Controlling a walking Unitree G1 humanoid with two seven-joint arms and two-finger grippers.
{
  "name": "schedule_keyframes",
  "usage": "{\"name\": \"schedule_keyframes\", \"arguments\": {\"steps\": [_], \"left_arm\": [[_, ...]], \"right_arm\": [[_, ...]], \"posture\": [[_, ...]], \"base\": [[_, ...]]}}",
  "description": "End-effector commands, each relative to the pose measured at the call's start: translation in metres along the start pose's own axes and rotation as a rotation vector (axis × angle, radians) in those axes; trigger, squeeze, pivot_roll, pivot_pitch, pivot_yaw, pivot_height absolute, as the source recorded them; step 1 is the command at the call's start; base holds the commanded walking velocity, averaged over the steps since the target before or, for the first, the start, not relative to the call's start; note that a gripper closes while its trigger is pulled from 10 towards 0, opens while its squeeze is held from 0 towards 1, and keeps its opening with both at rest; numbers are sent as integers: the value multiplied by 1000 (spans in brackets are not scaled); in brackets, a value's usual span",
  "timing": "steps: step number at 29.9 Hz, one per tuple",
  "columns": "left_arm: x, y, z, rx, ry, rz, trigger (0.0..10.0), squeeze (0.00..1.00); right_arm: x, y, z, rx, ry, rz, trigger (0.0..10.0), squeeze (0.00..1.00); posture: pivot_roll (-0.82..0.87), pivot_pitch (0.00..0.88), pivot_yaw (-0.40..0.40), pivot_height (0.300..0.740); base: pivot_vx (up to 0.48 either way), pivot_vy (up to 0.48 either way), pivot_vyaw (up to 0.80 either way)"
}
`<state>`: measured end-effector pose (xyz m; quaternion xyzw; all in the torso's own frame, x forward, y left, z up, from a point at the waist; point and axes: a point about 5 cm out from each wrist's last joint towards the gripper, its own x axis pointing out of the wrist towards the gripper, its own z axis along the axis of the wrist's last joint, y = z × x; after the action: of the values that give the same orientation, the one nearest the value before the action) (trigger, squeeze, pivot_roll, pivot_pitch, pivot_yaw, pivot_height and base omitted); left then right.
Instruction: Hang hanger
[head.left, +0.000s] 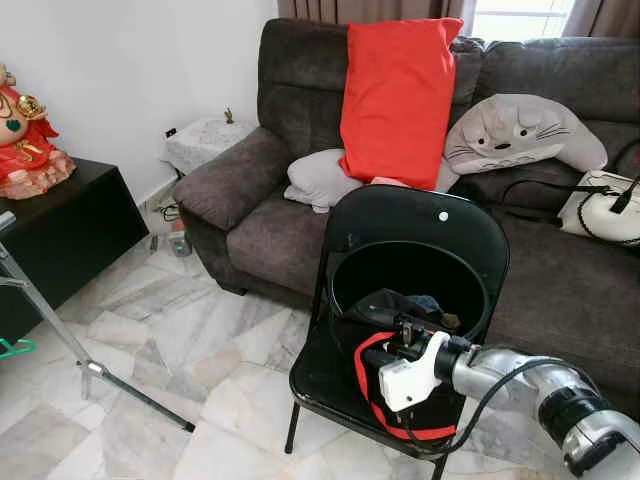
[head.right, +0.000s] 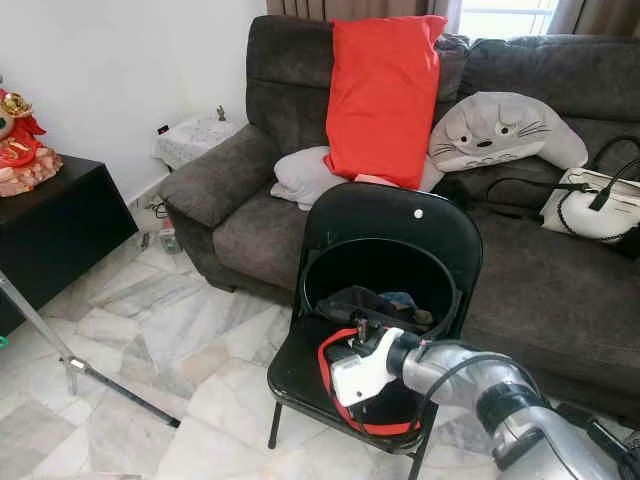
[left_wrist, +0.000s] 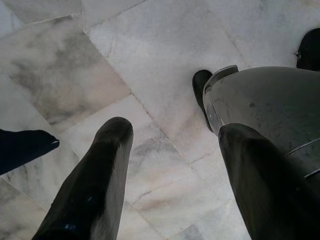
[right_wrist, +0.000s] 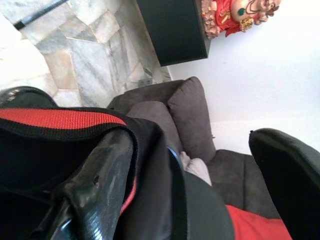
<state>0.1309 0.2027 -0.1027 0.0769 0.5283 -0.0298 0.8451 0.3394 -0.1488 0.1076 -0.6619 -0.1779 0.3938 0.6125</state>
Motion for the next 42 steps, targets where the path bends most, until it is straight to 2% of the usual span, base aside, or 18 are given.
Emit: {"name": "schedule_keyframes", "arguments": {"steps": [1,7,13,16,21,22,23,24,25,32,38,42], "left_arm": [[-1,6,-6,-12,19,26,10000,0],[-1,6,-5,-9,16,27,10000,0],[-1,5,-5,-6,16,20,10000,0],[-1,5,-4,-4,16,17,10000,0],[-1,4,-4,-12,15,19,10000,0],[-1,4,-4,-11,15,18,10000,0],[-1,4,-4,-11,14,18,10000,0],[-1,4,-4,-12,14,18,10000,0],[-1,4,-4,-13,14,19,10000,0],[-1,4,-5,-24,14,24,10000,0],[-1,3,-7,-32,19,26,10000,0],[-2,4,-8,-34,22,29,10000,0]], "right_arm": [[3,-4,1,-5,-11,5,10000,0],[2,5,-2,-3,15,81,10000,0],[0,6,-7,-5,55,92,10000,0],[-1,4,-10,-48,74,77,10000,0],[-2,2,-14,-31,98,70,10000,0],[-2,4,-15,-32,104,81,7020,0],[-3,4,-15,-33,108,88,7020,0],[-3,6,-15,-29,115,94,5333,0],[-3,9,-16,-20,127,105,10000,0],[-2,14,-16,-2,150,123,10000,0],[3,4,-16,-28,155,42,10000,0],[6,1,-15,-28,150,31,10000,0]], "posture": [[41,14,100,740],[42,11,100,740],[41,9,97,740],[41,11,96,740],[43,16,90,740],[47,20,88,740],[47,20,88,740],[48,22,86,740],[52,27,83,740],[63,41,76,740],[78,59,71,740],[85,75,70,740]], "base": [[0,0,0],[0,0,0],[0,0,0],[0,0,0],[0,0,0],[0,0,0],[0,0,0],[0,0,0],[0,0,0],[0,0,0],[0,0,0],[0,0,0]]}}
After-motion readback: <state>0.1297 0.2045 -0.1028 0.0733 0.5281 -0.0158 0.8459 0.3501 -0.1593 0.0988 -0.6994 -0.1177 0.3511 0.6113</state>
